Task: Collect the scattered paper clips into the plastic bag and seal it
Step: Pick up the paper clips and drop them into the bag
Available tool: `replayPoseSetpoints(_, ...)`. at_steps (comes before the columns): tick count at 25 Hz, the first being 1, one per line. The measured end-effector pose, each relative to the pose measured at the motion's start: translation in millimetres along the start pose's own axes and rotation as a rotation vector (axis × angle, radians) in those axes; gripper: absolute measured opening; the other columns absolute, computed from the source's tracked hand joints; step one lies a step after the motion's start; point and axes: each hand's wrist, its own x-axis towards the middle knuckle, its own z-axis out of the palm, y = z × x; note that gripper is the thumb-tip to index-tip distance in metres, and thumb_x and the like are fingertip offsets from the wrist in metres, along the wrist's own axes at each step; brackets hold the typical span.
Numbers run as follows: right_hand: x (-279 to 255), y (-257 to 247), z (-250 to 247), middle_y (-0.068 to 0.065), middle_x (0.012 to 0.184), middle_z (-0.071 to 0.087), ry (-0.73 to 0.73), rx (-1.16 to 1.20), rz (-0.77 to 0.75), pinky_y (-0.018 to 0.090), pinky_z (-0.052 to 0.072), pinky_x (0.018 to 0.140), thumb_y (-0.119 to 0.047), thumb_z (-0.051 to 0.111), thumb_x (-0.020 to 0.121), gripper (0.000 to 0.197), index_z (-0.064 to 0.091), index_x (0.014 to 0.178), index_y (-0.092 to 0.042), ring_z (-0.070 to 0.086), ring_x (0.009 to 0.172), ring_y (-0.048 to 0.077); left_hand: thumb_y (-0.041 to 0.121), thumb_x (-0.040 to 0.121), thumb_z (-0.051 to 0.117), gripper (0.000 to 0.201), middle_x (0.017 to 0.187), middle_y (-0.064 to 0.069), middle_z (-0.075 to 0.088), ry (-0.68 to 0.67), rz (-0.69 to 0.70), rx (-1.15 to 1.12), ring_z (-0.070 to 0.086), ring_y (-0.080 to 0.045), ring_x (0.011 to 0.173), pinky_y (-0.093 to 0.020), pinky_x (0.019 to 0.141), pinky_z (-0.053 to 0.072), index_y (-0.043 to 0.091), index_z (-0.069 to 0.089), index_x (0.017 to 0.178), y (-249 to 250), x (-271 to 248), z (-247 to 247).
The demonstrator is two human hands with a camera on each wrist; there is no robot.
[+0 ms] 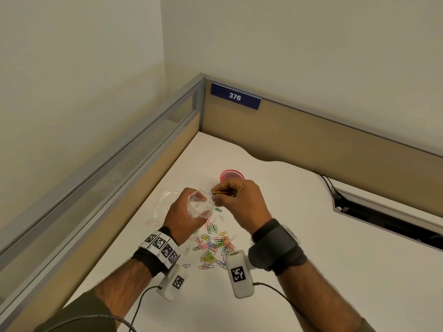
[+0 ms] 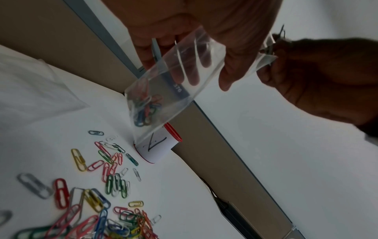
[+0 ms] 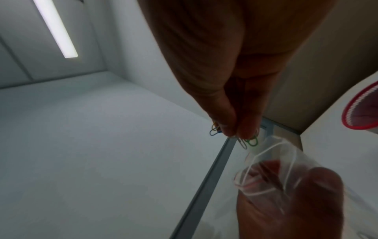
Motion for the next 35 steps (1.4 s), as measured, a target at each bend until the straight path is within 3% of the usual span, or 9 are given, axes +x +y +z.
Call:
replayPoseSetpoints(7, 2.8, -7.1, 31.8, 0.004, 0.102, 0.07, -0.092, -0.31, -0.054, 0.029, 0.056, 0.084, -0.004, 0.062, 0.087, 0.018, 0.073, 0.1, -0.011, 0.064, 0.09, 0.017, 0.03, 0.074, 0.081, 0.045, 0.093, 0.014, 0.065, -0.013, -0.006, 0.015, 0.065, 0.001, 0.086, -0.008, 0.068, 0.049, 0.029, 0.052, 0.109, 1.3, 0.8, 5.5)
replayPoseSetpoints(11, -2.0, -10.3, 27.9, 0.002, 0.098, 0.069, -0.049, -0.306, -0.131, 0.029, 0.056, 0.083, -0.007, 0.061, 0.088, 0.017, 0.072, 0.098, -0.014, 0.064, 0.089, 0.015, 0.021, 0.075, 0.082, 0.045, 0.098, 0.012, 0.066, 0.001, -0.015, -0.004, 0.065, -0.003, 0.09, -0.015, 0.072, 0.051, 0.027, 0.052, 0.109, 1.0, -1.4, 2.8)
replayPoseSetpoints(14, -3.0, -7.5, 9.6, -0.003, 0.09, 0.068, 0.057, -0.162, -0.146, 0.017, 0.055, 0.076, -0.005, 0.061, 0.088, 0.014, 0.07, 0.094, -0.015, 0.065, 0.082, 0.007, 0.023, 0.076, 0.081, 0.041, 0.105, 0.009, 0.067, 0.02, 0.004, -0.027, 0.063, -0.008, 0.106, -0.023, 0.088, 0.049, 0.024, 0.054, 0.106, 4.4, -2.9, -1.5)
replayPoseSetpoints(16, -1.1, 18.6, -4.3, -0.008, 0.086, 0.067, 0.112, -0.15, -0.07, 0.013, 0.053, 0.073, -0.004, 0.063, 0.087, 0.015, 0.071, 0.094, -0.014, 0.064, 0.077, 0.004, 0.033, 0.072, 0.081, 0.042, 0.107, 0.007, 0.068, 0.026, 0.006, -0.05, 0.063, -0.012, 0.11, -0.025, 0.093, 0.048, 0.025, 0.055, 0.104, 3.0, -4.5, -6.9)
replayPoseSetpoints(18, -1.3, 69.0, -8.7, -0.003, 0.089, 0.069, 0.129, -0.281, 0.082, 0.022, 0.055, 0.078, -0.003, 0.062, 0.085, 0.017, 0.072, 0.093, -0.014, 0.066, 0.08, 0.013, 0.039, 0.07, 0.079, 0.043, 0.109, 0.006, 0.068, 0.033, -0.004, -0.06, 0.063, -0.014, 0.111, -0.028, 0.094, 0.049, 0.025, 0.055, 0.103, -1.9, -5.3, -14.2)
replayPoseSetpoints(23, -37.0, 178.6, 21.4, 0.01, 0.125, 0.058, -0.172, -0.595, 0.523, 0.03, 0.043, 0.1, -0.006, 0.058, 0.086, 0.03, 0.063, 0.115, -0.011, 0.056, 0.114, 0.025, 0.023, 0.075, 0.085, 0.041, 0.108, 0.005, 0.067, 0.064, -0.037, -0.047, 0.063, -0.015, 0.11, -0.019, 0.091, 0.047, 0.024, 0.055, 0.104, -12.0, -12.8, -27.9)
replayPoseSetpoints(28, -43.0, 178.8, 62.2, 0.012, 0.12, 0.055, -0.232, -0.631, 0.422, 0.031, 0.048, 0.094, -0.013, 0.05, 0.094, 0.027, 0.063, 0.118, -0.013, 0.058, 0.107, 0.028, 0.016, 0.076, 0.084, 0.04, 0.107, 0.006, 0.067, 0.085, -0.049, -0.021, 0.062, -0.015, 0.111, -0.014, 0.088, 0.044, 0.025, 0.054, 0.102, -12.3, -18.6, -29.7)
replayPoseSetpoints(31, -43.8, 176.2, 54.8, 0.006, 0.124, 0.055, -0.173, -0.524, 0.435, 0.029, 0.047, 0.097, -0.012, 0.058, 0.09, 0.033, 0.059, 0.123, -0.017, 0.057, 0.11, 0.022, 0.015, 0.077, 0.084, 0.04, 0.107, 0.006, 0.066, 0.096, -0.048, -0.032, 0.062, -0.016, 0.111, -0.014, 0.088, 0.044, 0.025, 0.054, 0.102, -10.8, -18.8, -31.7)
replayPoseSetpoints(35, -65.1, 172.0, 45.7, 0.006, 0.123, 0.049, -0.227, -0.6, 0.516, 0.03, 0.044, 0.093, -0.031, 0.075, 0.079, 0.054, 0.051, 0.125, -0.014, 0.055, 0.112, 0.025, 0.015, 0.077, 0.084, 0.041, 0.108, 0.005, 0.066, 0.112, -0.06, -0.023, 0.062, -0.017, 0.11, -0.011, 0.085, 0.044, 0.021, 0.055, 0.105, -12.6, -18.8, -34.3)
